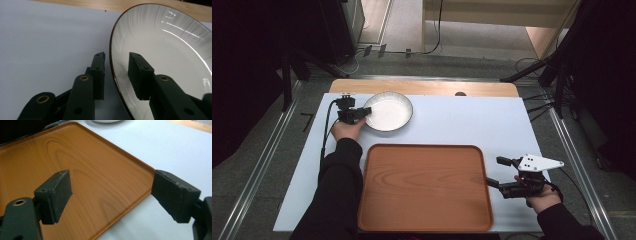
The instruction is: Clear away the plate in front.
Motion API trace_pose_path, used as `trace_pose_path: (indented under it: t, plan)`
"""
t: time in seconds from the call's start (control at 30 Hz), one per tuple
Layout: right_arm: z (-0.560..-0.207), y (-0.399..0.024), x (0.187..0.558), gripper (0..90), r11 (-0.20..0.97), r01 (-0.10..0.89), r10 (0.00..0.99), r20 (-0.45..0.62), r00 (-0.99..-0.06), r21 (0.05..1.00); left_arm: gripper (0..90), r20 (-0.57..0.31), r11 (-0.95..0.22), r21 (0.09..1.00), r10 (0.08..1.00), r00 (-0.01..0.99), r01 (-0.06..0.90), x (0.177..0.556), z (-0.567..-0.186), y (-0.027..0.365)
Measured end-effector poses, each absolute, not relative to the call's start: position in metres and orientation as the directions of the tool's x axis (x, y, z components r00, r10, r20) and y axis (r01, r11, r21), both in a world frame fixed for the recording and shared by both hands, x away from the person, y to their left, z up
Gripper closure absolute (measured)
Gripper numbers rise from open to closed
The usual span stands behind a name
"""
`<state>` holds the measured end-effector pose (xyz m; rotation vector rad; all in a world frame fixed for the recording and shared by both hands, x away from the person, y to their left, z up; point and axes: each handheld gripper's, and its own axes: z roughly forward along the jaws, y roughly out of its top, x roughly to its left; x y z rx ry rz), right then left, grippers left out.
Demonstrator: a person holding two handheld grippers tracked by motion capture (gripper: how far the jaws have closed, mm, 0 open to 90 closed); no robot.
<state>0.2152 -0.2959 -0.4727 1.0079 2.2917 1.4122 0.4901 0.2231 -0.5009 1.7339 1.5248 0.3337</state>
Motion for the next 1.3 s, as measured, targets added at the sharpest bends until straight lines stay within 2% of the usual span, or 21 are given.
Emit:
trace_pose_path:
  t: [0.07, 0.17, 0.27, 0.37, 0.43, 0.7, 0.87, 1.07, 1.3]
  plan:
    - [-0.473, -0.296, 0.215, 17.2, 0.284, 0.420, 0.679, 0.128, -0.722, 0.862, 67.2, -0.291, 0.031, 0.709, 0.923, 0.252, 0.705, 0.491, -0.503, 0.221]
    - [-0.473, -0.295, 0.216, 17.2, 0.303, 0.415, 0.677, 0.112, -0.727, 0.858, 71.0, -0.349, 0.082, 0.697, 0.907, 0.237, 0.712, 0.494, -0.505, 0.225]
    - [-0.473, -0.294, 0.216, 17.2, 0.313, 0.415, 0.676, 0.107, -0.729, 0.854, 71.6, -0.364, 0.093, 0.707, 0.898, 0.248, 0.701, 0.495, -0.507, 0.228]
    - [-0.473, -0.294, 0.217, 17.2, 0.311, 0.413, 0.676, 0.106, -0.729, 0.856, 76.1, -0.369, 0.097, 0.714, 0.894, 0.254, 0.694, 0.495, -0.508, 0.229]
    - [-0.473, -0.293, 0.217, 17.2, 0.313, 0.414, 0.674, 0.107, -0.731, 0.855, 78.1, -0.406, 0.133, 0.700, 0.883, 0.237, 0.702, 0.496, -0.508, 0.231]
    - [-0.472, -0.294, 0.217, 17.2, 0.314, 0.406, 0.680, 0.095, -0.727, 0.858, 82.4, -0.450, 0.189, 0.674, 0.872, 0.194, 0.714, 0.497, -0.505, 0.233]
    - [-0.472, -0.294, 0.217, 17.2, 0.311, 0.407, 0.681, 0.097, -0.726, 0.859, 85.3, -0.456, 0.201, 0.694, 0.866, 0.206, 0.691, 0.495, -0.496, 0.231]
    - [-0.472, -0.293, 0.218, 17.2, 0.318, 0.412, 0.675, 0.102, -0.731, 0.854, 85.8, -0.472, 0.225, 0.681, 0.863, 0.182, 0.697, 0.494, -0.493, 0.230]
    - [-0.472, -0.293, 0.219, 17.2, 0.314, 0.412, 0.678, 0.102, -0.728, 0.855, 84.7, -0.553, 0.299, 0.642, 0.818, 0.157, 0.706, 0.494, -0.487, 0.233]
